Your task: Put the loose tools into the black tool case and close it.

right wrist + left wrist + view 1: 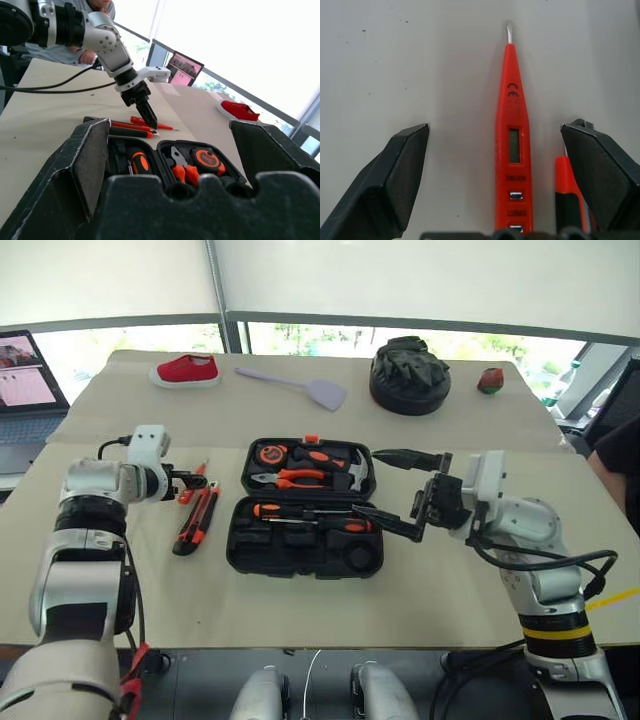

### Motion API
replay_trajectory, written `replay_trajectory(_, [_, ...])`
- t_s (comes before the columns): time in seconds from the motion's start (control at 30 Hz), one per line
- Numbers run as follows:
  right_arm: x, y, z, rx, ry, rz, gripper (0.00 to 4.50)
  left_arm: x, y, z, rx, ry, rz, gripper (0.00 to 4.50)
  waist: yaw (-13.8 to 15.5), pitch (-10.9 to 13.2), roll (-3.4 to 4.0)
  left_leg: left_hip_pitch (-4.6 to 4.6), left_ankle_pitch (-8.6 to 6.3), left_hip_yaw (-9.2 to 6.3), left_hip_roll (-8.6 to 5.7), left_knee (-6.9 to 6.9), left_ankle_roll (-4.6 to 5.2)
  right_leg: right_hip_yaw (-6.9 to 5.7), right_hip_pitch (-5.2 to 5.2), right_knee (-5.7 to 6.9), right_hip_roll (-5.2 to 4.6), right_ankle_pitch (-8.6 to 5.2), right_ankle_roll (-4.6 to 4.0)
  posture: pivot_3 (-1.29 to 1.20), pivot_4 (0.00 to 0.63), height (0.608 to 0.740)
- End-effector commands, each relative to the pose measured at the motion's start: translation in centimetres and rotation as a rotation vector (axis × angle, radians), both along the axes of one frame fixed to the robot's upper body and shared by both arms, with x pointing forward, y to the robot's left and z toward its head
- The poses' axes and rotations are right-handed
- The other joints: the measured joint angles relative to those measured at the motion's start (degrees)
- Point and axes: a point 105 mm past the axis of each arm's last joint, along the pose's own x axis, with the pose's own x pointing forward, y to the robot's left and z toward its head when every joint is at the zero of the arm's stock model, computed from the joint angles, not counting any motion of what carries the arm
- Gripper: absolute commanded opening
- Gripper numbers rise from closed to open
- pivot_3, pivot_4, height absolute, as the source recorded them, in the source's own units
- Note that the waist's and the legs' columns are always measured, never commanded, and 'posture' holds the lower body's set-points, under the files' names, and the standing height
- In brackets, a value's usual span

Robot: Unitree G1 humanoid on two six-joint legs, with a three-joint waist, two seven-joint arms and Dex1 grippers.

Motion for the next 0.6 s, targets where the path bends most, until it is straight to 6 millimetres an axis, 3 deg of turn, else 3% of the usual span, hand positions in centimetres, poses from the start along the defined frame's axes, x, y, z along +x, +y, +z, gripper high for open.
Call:
replay_trajectory(0.03, [-0.8, 0.6, 1.7, 0.031, -0.038, 0.034, 4.44, 0.4, 0.3, 0.2, 0.061, -0.005, 0.006, 4.50, 0.11, 0.00, 0.00, 0.00, 0.00, 0.00, -0.01, 0.01, 0.00, 0.00, 0.01, 0.00, -0.01, 0.00, 0.01, 0.00, 0.150, 0.740])
replay_trajectory(0.1, [-0.9, 0.7, 2.1, 0.035, -0.038, 0.034, 4.44, 0.4, 0.6, 0.0, 0.062, 0.004, 0.015, 4.50, 0.09, 0.00, 0.00, 0.01, 0.00, 0.00, -0.01, 0.01, 0.00, 0.00, 0.00, 0.01, 0.00, 0.00, 0.01, 0.00, 0.150, 0.740])
replay_trajectory(0.13, [-0.9, 0.7, 2.2, 0.036, -0.038, 0.033, 4.50, 0.3, 0.7, -0.2, 0.064, 0.014, 0.014, 4.09, 0.07, 0.00, 0.00, 0.03, 0.00, -0.01, 0.00, 0.01, 0.00, 0.00, 0.01, 0.04, 0.01, 0.00, 0.00, 0.00, 0.150, 0.740])
replay_trajectory(0.2, [-0.9, 0.7, 2.3, 0.037, -0.036, 0.030, 4.50, 0.0, 0.8, -0.7, 0.075, 0.039, 0.002, 3.87, -0.01, 0.00, 0.00, 0.04, 0.00, -0.01, 0.02, 0.01, 0.00, 0.00, 0.00, 0.06, 0.02, 0.00, 0.00, 0.00, 0.150, 0.740])
replay_trajectory(0.4, [-0.9, 1.1, 2.8, 0.030, -0.041, 0.033, 4.50, -1.0, 1.3, -2.2, 0.071, 0.096, -0.013, 1.73, -0.05, 0.00, 0.00, 0.03, -0.01, -0.01, 0.01, 0.01, 0.02, 0.02, 0.01, 0.05, -0.02, 0.00, 0.01, 0.00, 0.150, 0.740])
replay_trajectory(0.43, [-0.8, 1.2, 2.9, 0.027, -0.045, 0.038, 4.50, -1.1, 1.5, -2.2, 0.065, 0.085, -0.007, 1.56, -0.06, 0.00, 0.00, 0.03, -0.02, -0.01, 0.01, 0.01, 0.03, 0.02, 0.01, 0.05, -0.01, 0.00, 0.01, 0.00, 0.150, 0.740])
replay_trajectory(0.53, [-0.7, 1.4, 3.3, 0.029, -0.048, 0.051, 4.50, -1.0, 1.8, -1.5, 0.040, 0.032, -0.004, 0.48, -0.27, 0.00, 0.00, 0.05, -0.02, 0.00, 0.04, 0.01, 0.03, 0.03, 0.01, 0.06, -0.01, 0.00, 0.01, 0.00, 0.150, 0.740])
replay_trajectory(0.6, [-0.7, 1.5, 3.5, 0.041, -0.045, 0.063, 4.50, -0.9, 2.3, -0.5, 0.021, -0.023, 0.002, 0.45, -0.30, 0.00, 0.00, 0.06, -0.02, -0.02, 0.07, 0.01, 0.03, 0.02, 0.01, 0.08, -0.01, 0.00, 0.01, 0.00, 0.150, 0.740])
